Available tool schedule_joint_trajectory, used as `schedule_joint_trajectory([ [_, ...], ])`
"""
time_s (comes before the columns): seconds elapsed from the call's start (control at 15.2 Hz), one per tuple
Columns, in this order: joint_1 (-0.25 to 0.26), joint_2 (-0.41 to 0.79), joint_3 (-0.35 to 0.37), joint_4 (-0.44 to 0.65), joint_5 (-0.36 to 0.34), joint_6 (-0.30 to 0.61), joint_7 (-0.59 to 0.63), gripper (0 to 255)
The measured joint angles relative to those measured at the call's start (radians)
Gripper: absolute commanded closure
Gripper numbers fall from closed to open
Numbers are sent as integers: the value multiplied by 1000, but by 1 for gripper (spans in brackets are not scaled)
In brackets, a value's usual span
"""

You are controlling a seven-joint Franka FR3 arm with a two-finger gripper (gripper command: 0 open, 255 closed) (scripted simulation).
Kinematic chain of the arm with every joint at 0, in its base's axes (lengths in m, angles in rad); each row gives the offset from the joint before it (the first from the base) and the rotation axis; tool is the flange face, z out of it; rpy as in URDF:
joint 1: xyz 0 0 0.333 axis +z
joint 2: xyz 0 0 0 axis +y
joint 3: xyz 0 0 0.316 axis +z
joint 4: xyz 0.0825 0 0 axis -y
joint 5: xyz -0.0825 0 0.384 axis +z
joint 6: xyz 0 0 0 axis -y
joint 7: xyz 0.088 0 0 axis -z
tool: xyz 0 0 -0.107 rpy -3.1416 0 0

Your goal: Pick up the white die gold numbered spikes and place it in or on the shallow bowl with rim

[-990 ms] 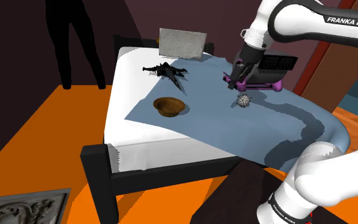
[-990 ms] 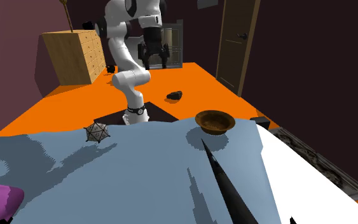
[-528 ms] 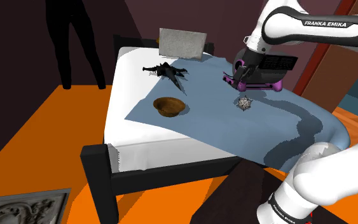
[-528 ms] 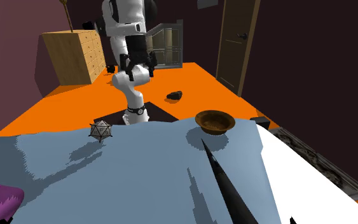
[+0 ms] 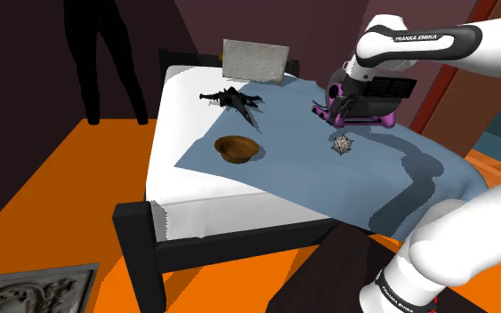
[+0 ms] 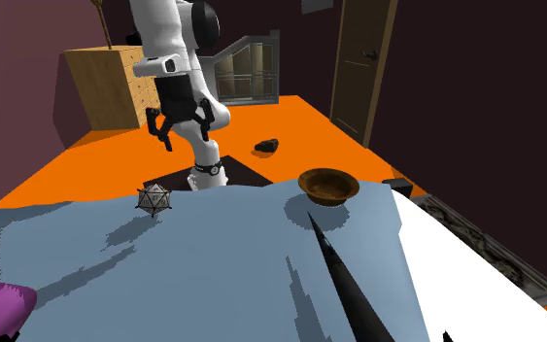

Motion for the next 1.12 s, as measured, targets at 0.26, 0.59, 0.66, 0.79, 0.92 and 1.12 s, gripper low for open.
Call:
schedule_joint_trajectory([
  [0.26,-7,108,-76,67,42,16,-74,0],
  [0.59,-29,283,-183,172,134,31,-207,0],
  [0.66,-37,326,-204,207,161,24,-238,0],
  [0.79,-46,372,-221,231,191,30,-268,0],
  [0.92,-48,386,-223,217,200,52,-277,0],
  [1.12,-47,397,-223,190,210,88,-283,0],
])
